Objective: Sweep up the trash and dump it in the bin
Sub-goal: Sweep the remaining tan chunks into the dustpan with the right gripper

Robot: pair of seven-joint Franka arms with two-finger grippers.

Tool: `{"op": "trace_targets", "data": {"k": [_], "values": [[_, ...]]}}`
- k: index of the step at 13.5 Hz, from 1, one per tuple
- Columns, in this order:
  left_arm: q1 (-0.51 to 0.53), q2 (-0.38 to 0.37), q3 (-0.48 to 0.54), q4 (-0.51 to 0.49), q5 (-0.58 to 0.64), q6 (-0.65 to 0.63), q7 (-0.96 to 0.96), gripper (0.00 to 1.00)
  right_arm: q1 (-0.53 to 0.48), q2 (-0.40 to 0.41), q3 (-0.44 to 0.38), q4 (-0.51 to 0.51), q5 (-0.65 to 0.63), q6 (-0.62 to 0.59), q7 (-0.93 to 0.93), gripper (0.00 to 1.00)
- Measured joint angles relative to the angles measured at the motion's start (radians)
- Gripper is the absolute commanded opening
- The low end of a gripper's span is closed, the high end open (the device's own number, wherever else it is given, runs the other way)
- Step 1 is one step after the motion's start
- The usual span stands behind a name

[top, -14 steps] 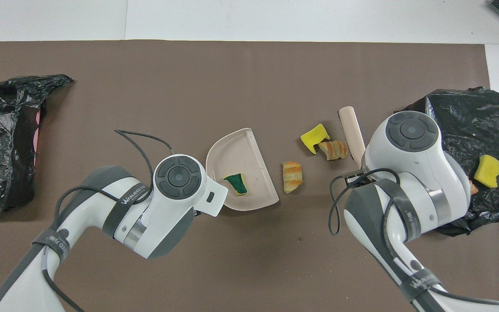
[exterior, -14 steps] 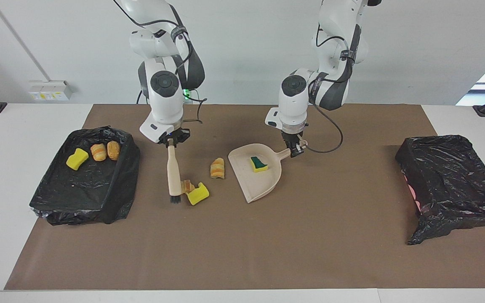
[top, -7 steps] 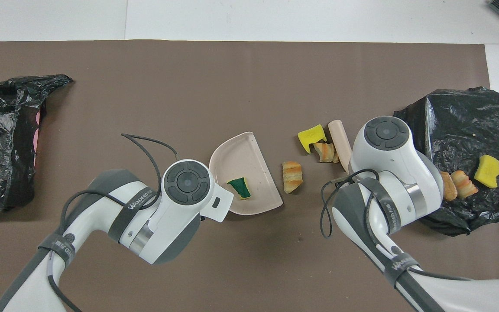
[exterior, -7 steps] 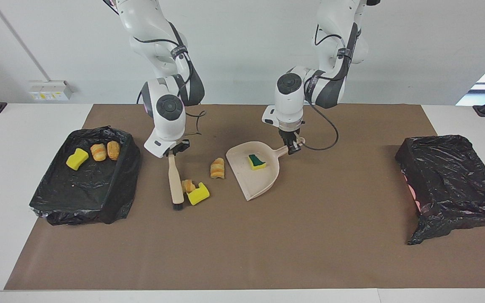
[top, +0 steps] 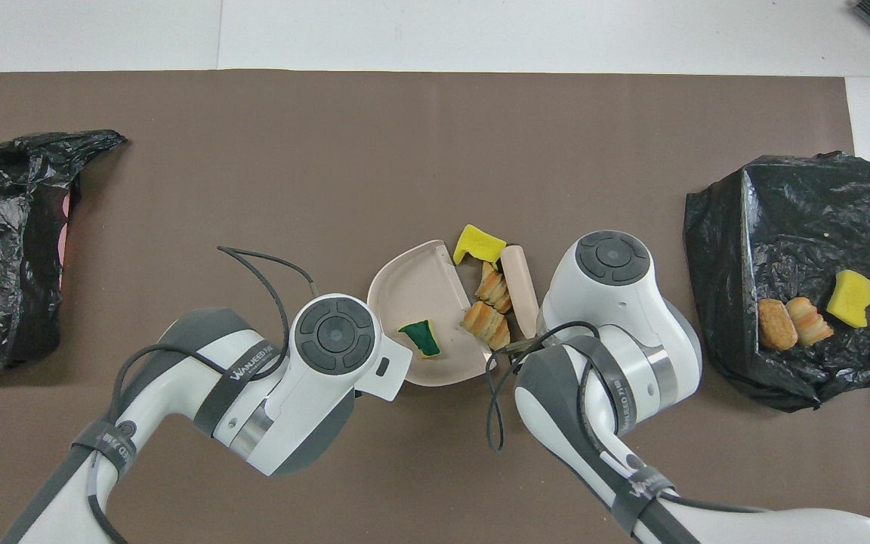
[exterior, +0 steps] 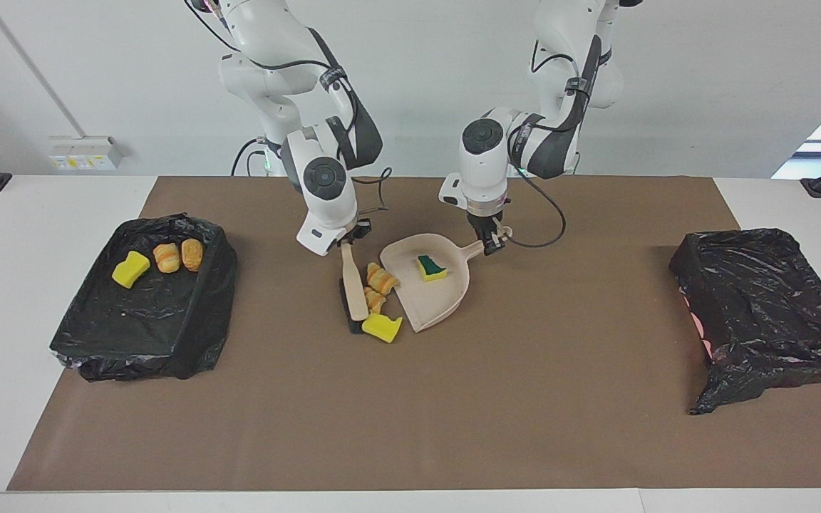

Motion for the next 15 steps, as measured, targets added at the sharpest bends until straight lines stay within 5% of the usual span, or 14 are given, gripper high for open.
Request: {"op": "trace_targets", "data": {"k": [5, 15], "values": [[0.002, -0.001, 0.007, -0.004, 0.0, 0.002, 0.0, 0.0, 0.043, -0.006, 0.009, -0.001, 0.252, 0.0, -0.039, 0.0], [0.056, -0.001, 0.012, -0.01, 0.0, 0.026, 0.133, 0.0, 0.015, -0.162, 0.001, 0.079, 0.281, -0.221, -0.041, 0.0]]}}
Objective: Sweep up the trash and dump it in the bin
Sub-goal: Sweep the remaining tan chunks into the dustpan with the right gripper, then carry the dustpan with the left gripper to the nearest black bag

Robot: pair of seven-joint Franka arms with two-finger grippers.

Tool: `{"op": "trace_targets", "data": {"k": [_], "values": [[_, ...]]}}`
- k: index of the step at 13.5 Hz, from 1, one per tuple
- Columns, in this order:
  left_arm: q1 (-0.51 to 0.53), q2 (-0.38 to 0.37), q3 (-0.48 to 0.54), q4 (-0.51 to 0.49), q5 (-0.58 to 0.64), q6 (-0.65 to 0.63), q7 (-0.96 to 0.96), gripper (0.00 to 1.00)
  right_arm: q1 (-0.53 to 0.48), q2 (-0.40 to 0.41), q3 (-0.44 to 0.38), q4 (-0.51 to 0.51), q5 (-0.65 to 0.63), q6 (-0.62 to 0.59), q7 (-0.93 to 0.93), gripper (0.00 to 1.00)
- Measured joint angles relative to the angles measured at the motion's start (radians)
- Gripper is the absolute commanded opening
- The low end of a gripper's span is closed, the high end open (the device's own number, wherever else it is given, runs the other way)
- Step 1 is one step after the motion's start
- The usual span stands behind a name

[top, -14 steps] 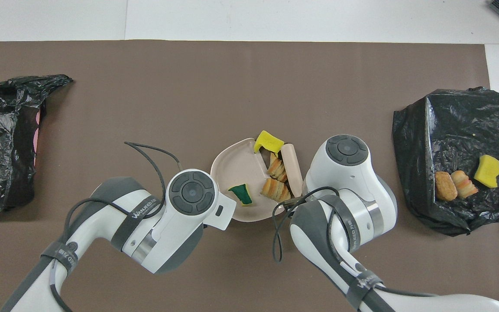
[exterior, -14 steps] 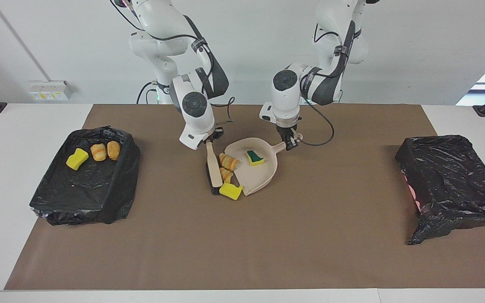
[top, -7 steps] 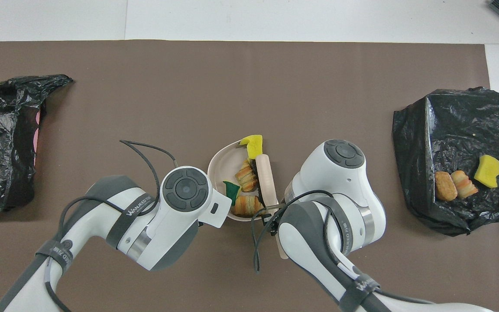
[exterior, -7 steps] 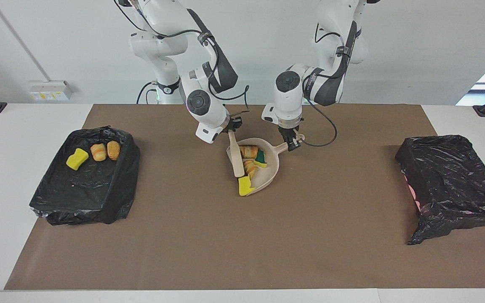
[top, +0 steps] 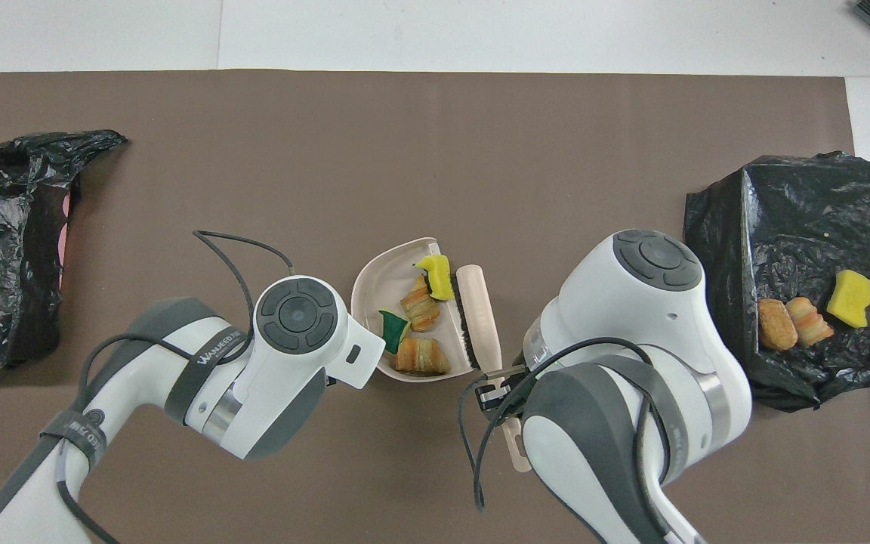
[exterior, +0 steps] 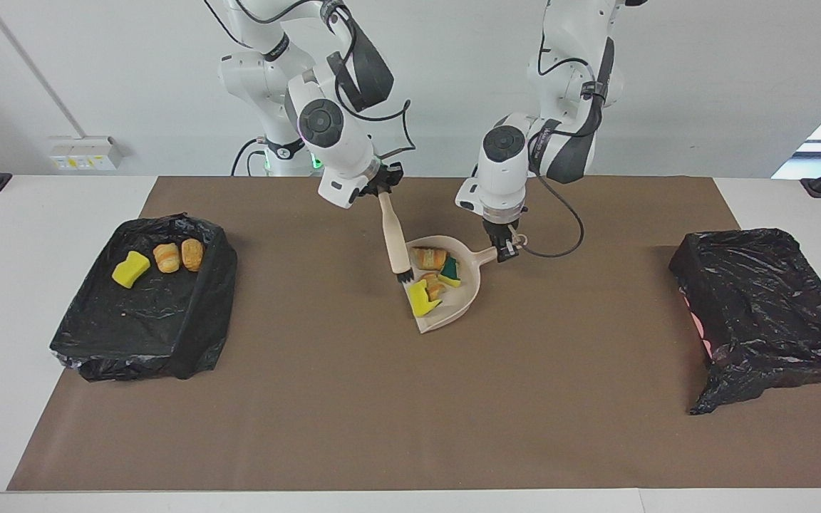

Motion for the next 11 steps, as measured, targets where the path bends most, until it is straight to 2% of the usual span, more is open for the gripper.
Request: {"op": "trace_targets", "data": {"k": [4, 7, 11], "values": [[0.015, 0.0, 0.0, 0.0, 0.0, 0.001, 0.017, 0.0, -0.002, 0.015, -0.003, -0.002, -0.131, 0.106, -0.004, 0.0], [0.034, 0.0, 0.0, 0.0, 0.0, 0.008, 0.075, 0.0, -0.013, 0.035, -0.009, 0.011, -0.267, 0.123, -0.01, 0.0], [0.09, 0.0, 0.002, 0.003, 0.0, 0.044, 0.184, 0.0, -0.049, 0.034, -0.008, -0.004, -0.289, 0.111, 0.14, 0.0]]}}
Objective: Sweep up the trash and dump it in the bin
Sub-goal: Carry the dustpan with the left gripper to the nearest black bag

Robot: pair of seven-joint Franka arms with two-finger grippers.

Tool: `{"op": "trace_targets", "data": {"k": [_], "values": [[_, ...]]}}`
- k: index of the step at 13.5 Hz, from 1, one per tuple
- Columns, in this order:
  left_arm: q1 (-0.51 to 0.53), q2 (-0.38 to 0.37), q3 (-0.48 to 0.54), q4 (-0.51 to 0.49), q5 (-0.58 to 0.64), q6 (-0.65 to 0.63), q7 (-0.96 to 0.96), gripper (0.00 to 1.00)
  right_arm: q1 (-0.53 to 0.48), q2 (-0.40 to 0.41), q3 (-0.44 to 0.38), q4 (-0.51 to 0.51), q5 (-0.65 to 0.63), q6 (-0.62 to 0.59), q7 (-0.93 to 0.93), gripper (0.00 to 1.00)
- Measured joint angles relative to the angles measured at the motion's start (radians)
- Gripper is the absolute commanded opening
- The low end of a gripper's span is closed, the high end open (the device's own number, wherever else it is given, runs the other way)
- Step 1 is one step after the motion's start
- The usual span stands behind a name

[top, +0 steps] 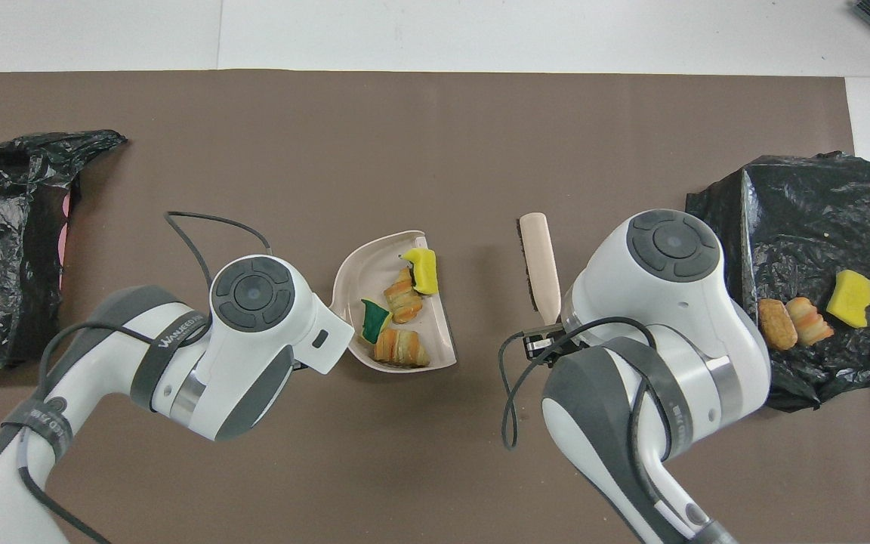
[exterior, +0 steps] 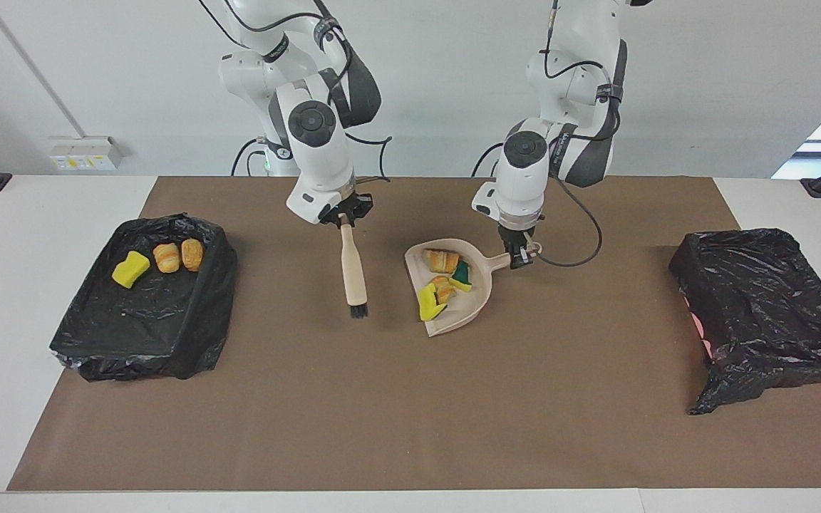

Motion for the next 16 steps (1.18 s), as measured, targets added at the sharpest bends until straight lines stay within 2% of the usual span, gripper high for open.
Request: {"op": "trace_targets", "data": {"k": [2, 6, 9, 13, 16], "values": [[0.04, -0.003, 0.001, 0.009, 0.0, 0.013, 0.065, 0.0, 0.014, -0.022, 0.009, -0.043, 0.059, -0.001, 0.066, 0.0], [0.139, -0.026, 0.004, 0.047, -0.02, 0.014, 0.22, 0.0, 0.155, -0.076, 0.018, -0.128, 0.117, 0.036, 0.223, 0.0], [0.24, -0.04, 0.005, 0.091, -0.025, 0.007, 0.364, 0.0, 0.207, -0.093, 0.019, -0.166, 0.194, 0.049, 0.249, 0.0], [0.4, -0.051, 0.01, 0.168, -0.119, -0.081, 0.618, 0.0, 0.291, -0.107, 0.02, -0.264, 0.201, 0.118, 0.284, 0.0], [0.523, -0.042, 0.012, 0.259, -0.139, -0.18, 0.727, 0.0, 0.322, -0.159, 0.019, -0.327, 0.211, 0.124, 0.284, 0.0]]}}
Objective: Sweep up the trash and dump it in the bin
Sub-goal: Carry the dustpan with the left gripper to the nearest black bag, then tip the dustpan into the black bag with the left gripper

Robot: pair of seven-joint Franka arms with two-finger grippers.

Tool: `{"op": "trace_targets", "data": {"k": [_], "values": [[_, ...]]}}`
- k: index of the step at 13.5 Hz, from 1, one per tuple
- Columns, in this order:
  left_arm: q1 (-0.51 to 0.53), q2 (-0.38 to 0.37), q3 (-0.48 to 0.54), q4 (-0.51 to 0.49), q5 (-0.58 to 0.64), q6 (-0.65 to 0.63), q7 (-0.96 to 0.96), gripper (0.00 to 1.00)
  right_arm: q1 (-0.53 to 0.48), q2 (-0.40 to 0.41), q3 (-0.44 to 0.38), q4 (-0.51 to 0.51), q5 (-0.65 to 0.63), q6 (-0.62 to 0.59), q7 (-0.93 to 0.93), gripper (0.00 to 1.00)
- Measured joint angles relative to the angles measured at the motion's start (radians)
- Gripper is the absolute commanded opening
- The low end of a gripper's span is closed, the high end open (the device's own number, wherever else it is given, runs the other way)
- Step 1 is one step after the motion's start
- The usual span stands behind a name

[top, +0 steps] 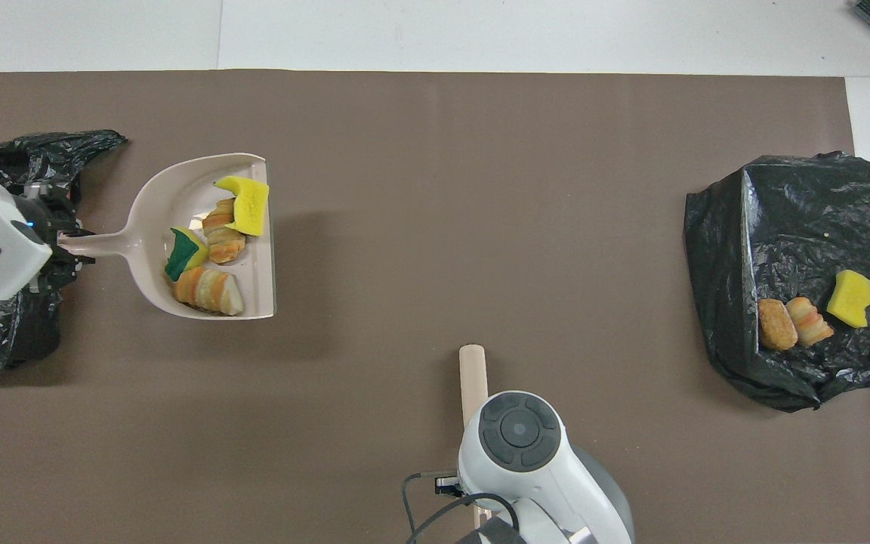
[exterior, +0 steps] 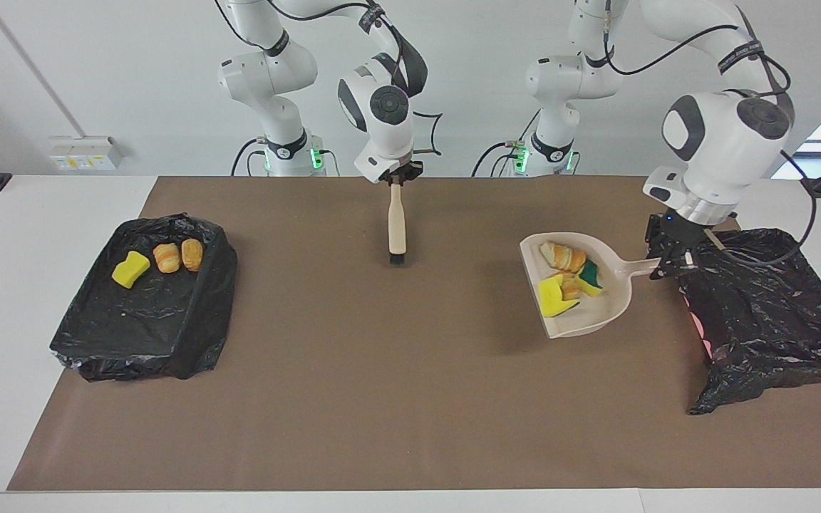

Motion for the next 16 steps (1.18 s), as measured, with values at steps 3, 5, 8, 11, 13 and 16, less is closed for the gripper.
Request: {"op": "trace_targets", "data": {"k": [3, 5, 8, 11, 13, 16], "values": [[0.146, 0.06, 0.002, 0.142, -0.031, -0.099, 0.094, 0.0, 0.016, -0.043, 0.0, -0.043, 0.045, 0.03, 0.001, 0.0], [0.231, 0.119, 0.002, 0.247, -0.033, -0.163, 0.123, 0.0, 0.016, -0.043, -0.001, -0.068, 0.057, 0.085, 0.001, 0.0], [0.336, 0.192, 0.0, 0.368, -0.034, -0.187, 0.206, 0.0, 0.016, -0.011, -0.001, -0.093, 0.059, 0.146, 0.001, 0.0], [0.434, 0.262, 0.001, 0.485, -0.032, -0.19, 0.267, 0.0, 0.016, 0.017, -0.001, -0.089, 0.059, 0.175, 0.001, 0.86], [0.486, 0.317, 0.004, 0.55, -0.004, -0.174, 0.322, 0.0, 0.022, 0.017, -0.001, -0.088, 0.058, 0.175, 0.001, 1.0], [0.503, 0.351, 0.001, 0.589, 0.143, -0.083, 0.391, 0.0, 0.026, 0.017, -0.004, -0.052, 0.049, 0.176, -0.003, 1.0]]}}
